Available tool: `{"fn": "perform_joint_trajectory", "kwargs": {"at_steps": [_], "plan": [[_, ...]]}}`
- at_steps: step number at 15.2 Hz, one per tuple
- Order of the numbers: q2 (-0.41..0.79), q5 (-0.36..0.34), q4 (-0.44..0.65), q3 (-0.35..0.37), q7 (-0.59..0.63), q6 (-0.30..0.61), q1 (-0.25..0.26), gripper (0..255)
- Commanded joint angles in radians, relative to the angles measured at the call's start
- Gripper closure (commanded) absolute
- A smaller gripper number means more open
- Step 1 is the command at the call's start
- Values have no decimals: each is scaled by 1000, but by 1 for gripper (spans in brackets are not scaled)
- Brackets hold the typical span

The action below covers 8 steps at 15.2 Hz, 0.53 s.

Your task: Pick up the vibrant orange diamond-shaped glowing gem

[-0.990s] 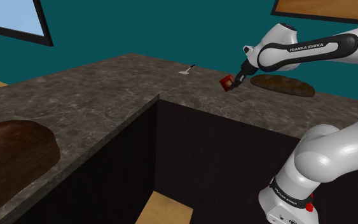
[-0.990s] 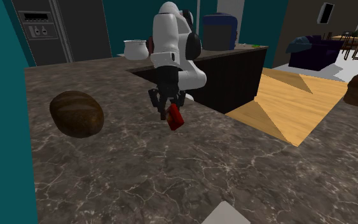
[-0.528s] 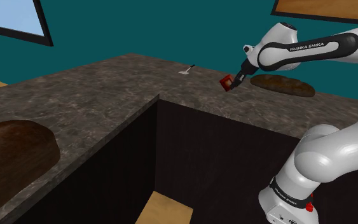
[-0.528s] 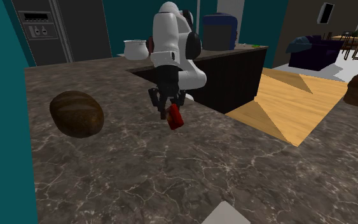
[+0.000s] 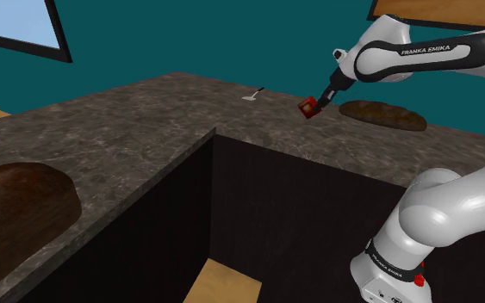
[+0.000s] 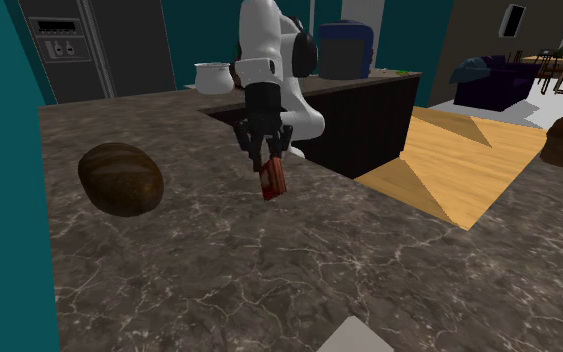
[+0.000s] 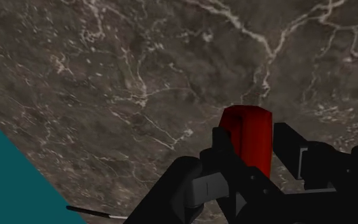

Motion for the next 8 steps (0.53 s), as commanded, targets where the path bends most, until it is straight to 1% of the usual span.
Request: {"fn": "perform_joint_trajectory", "kwargs": {"at_steps": [1, 6, 8], "plan": [[-2, 4, 27, 5, -1, -30, 2, 255], [-8, 13, 90, 17, 1, -98, 8, 255], [-8, 14, 92, 18, 1, -100, 8, 255]]}}
